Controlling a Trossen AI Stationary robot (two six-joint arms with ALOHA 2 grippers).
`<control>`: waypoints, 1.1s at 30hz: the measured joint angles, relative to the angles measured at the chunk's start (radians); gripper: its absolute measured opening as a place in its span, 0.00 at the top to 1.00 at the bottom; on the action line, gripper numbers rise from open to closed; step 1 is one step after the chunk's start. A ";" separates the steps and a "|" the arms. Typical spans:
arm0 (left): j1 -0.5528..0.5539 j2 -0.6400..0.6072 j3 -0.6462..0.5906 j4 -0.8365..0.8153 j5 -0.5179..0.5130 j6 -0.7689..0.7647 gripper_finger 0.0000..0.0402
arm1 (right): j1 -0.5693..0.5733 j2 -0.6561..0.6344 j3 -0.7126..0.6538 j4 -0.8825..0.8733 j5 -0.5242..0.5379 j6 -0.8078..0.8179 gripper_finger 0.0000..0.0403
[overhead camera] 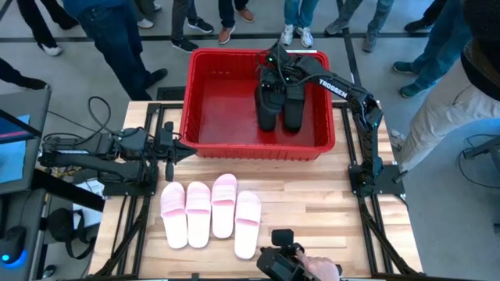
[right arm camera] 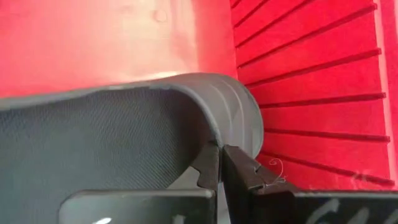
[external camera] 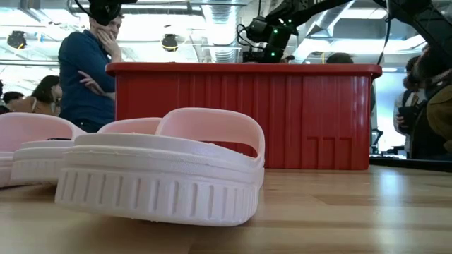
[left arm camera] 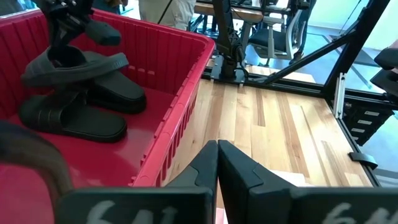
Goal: Pick and place slides into bin
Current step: Put the black slide into the red container
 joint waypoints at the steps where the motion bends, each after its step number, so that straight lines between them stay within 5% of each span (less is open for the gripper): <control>1: 0.000 0.000 0.000 0.000 0.000 0.000 1.00 | 0.000 0.000 0.000 -0.003 -0.002 -0.002 1.00; 33: 0.000 0.000 0.000 0.000 0.000 -0.011 1.00 | -0.018 0.025 -0.068 0.074 -0.011 -0.040 1.00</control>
